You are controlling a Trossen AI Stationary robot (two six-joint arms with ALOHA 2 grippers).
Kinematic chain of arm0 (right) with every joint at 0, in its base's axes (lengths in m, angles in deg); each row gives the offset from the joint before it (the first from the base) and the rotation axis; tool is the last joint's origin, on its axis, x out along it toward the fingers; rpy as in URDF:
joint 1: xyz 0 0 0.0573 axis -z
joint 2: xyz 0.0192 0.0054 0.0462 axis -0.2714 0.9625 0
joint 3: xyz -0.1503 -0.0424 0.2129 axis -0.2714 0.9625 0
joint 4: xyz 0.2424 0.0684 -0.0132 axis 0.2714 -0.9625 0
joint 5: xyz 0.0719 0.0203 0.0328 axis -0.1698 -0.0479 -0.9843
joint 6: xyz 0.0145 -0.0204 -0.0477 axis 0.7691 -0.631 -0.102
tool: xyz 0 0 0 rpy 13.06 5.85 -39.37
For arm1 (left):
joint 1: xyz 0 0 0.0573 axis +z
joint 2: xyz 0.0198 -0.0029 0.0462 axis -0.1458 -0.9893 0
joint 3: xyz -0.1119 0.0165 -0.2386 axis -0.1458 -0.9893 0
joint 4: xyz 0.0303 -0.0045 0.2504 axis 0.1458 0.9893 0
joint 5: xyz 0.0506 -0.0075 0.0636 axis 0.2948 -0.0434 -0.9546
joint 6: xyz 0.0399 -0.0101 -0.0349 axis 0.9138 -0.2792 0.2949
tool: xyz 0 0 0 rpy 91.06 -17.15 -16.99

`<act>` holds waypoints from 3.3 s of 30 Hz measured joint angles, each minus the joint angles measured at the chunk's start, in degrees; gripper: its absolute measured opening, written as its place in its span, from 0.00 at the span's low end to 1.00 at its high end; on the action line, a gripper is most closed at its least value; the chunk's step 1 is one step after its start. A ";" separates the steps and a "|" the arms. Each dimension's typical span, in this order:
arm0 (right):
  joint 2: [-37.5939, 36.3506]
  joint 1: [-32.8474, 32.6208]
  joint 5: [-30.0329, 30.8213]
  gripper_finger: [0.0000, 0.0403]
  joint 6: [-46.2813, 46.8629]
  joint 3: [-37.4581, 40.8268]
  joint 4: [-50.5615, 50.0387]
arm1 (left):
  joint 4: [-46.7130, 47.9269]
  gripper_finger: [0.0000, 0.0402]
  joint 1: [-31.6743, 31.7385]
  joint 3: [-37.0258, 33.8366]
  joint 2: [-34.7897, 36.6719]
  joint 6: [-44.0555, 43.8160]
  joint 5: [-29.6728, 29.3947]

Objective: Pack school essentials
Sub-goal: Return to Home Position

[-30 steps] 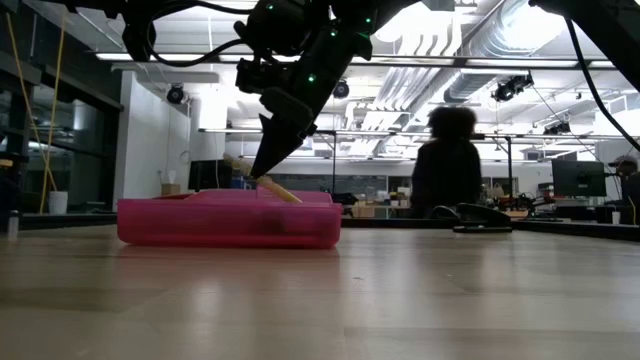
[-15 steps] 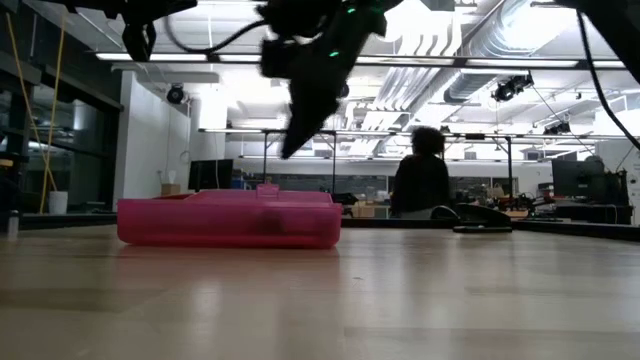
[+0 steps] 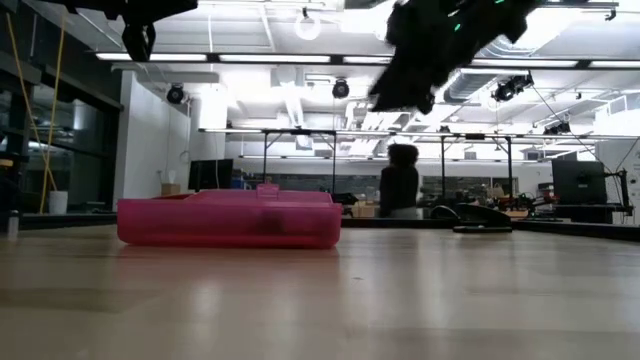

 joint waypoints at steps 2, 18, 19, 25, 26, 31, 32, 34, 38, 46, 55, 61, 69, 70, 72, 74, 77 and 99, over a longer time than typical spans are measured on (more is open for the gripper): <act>-4.56 0.00 0.12 0.43 2.69 4.16 8.98 | -0.03 0.00 0.00 0.00 0.02 0.96 -0.29; -17.14 -0.28 -0.45 0.29 -1.29 11.40 26.65 | -0.50 0.00 0.00 0.00 0.39 16.75 -0.39; -17.11 -0.28 -0.46 0.27 -1.91 11.40 26.55 | -0.47 0.00 0.00 0.00 0.41 16.34 0.02; -17.11 -0.28 -2.03 0.05 -0.45 11.40 26.29 | 3.46 0.00 0.13 0.00 5.34 15.74 2.62; -17.11 -0.28 -2.82 0.02 -0.58 11.40 26.29 | 5.33 0.00 0.43 0.00 7.12 15.74 2.69; -17.11 -0.28 -3.47 0.02 2.10 11.41 26.31 | 13.72 0.00 2.10 0.00 16.99 14.73 4.96; -17.11 -0.28 -3.47 0.01 2.18 11.40 26.31 | 15.07 0.00 2.35 -0.19 18.72 14.66 5.04; -17.11 -0.28 -3.64 0.01 2.46 11.40 26.32 | 14.55 0.00 2.54 -2.12 22.42 14.35 5.14; -17.11 -0.29 -3.88 0.00 4.28 11.40 26.34 | 8.63 0.00 2.64 -9.69 29.02 12.54 6.09; -17.09 -0.28 -3.95 0.00 7.45 11.40 26.74 | -0.19 0.00 3.55 -20.97 28.07 8.53 9.84; -17.09 -0.28 -4.06 0.00 8.93 11.40 26.75 | -3.43 0.00 5.18 -25.96 28.67 5.62 11.38; -17.09 -0.29 -4.19 0.00 11.36 11.40 26.75 | -0.21 0.00 5.40 -26.01 28.74 6.06 12.98; -19.39 -0.26 -6.14 0.00 12.06 11.39 22.40 | -0.39 0.00 5.38 -25.99 28.72 3.74 13.22; -20.65 -0.26 -6.20 0.00 11.44 12.09 21.28 | -0.39 0.00 5.38 -25.99 28.72 3.98 13.22; -23.92 -0.41 -6.28 0.00 11.26 16.00 21.98 | -0.37 0.00 5.38 -25.99 28.72 4.26 13.20; -27.76 -0.77 -5.58 0.00 13.05 22.41 25.49 | -0.37 0.00 5.38 -25.99 28.72 4.11 13.20; -34.13 -0.84 -2.85 0.00 14.69 32.67 35.75 | -0.35 0.00 5.38 -25.99 28.70 4.24 13.20; -69.66 0.85 1.15 0.00 2.67 50.27 12.43 | -0.28 0.00 5.35 -25.99 28.68 4.15 13.18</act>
